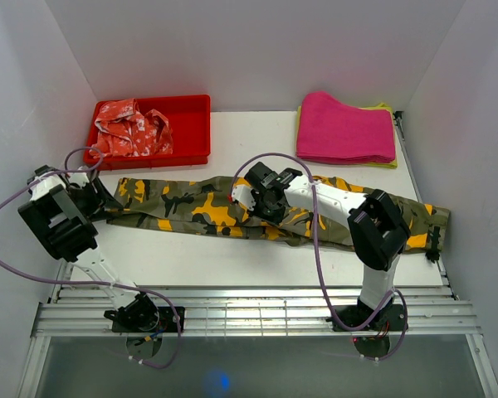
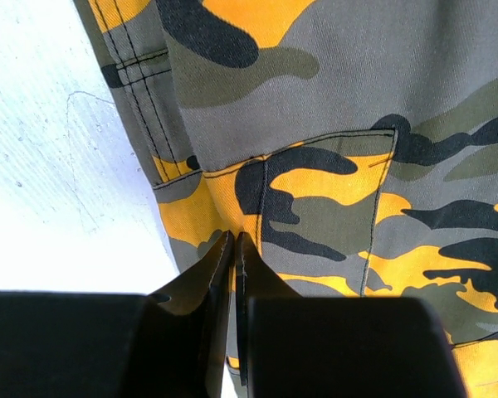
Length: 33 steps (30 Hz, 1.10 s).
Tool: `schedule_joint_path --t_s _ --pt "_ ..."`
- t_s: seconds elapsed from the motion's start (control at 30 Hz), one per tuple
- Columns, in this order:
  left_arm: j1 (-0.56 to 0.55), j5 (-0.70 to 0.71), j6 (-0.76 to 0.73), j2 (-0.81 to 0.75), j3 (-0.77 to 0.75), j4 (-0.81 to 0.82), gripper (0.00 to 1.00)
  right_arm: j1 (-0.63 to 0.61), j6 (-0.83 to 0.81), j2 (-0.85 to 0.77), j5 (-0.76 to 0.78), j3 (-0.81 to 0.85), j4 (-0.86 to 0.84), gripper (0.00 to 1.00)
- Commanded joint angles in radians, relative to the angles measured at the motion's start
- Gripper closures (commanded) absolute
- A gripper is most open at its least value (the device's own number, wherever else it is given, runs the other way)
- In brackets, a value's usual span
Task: Fold and stack the trousers
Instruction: Fold the trousers
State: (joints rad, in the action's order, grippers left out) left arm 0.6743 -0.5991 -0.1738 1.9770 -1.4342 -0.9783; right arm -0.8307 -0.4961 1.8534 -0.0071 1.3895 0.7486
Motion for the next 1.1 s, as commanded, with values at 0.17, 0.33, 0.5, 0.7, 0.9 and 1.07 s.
schedule_joint_path --t_s 0.17,0.33,0.5,0.7,0.9,1.07 --pt "0.001 0.028 0.059 -0.024 0.0 0.039 0.39 0.002 0.019 -0.057 -0.033 0.037 -0.012 0.92" --pt "-0.001 0.038 0.086 0.02 -0.041 0.047 0.63 0.007 0.018 -0.069 -0.033 0.031 -0.011 0.92" --pt "0.001 -0.01 0.088 0.055 -0.164 0.001 1.0 0.028 0.007 -0.091 -0.031 0.028 -0.009 0.92" --pt "0.001 -0.067 0.057 0.056 -0.336 -0.057 1.0 0.061 0.001 -0.114 -0.051 0.046 0.015 0.92" --pt "-0.001 -0.053 -0.032 -0.004 -0.324 -0.094 1.0 0.062 -0.012 -0.157 -0.085 -0.013 0.032 0.92" --pt "0.001 -0.034 -0.09 -0.073 -0.201 -0.053 1.0 0.061 -0.013 -0.174 -0.125 -0.086 0.023 0.92"
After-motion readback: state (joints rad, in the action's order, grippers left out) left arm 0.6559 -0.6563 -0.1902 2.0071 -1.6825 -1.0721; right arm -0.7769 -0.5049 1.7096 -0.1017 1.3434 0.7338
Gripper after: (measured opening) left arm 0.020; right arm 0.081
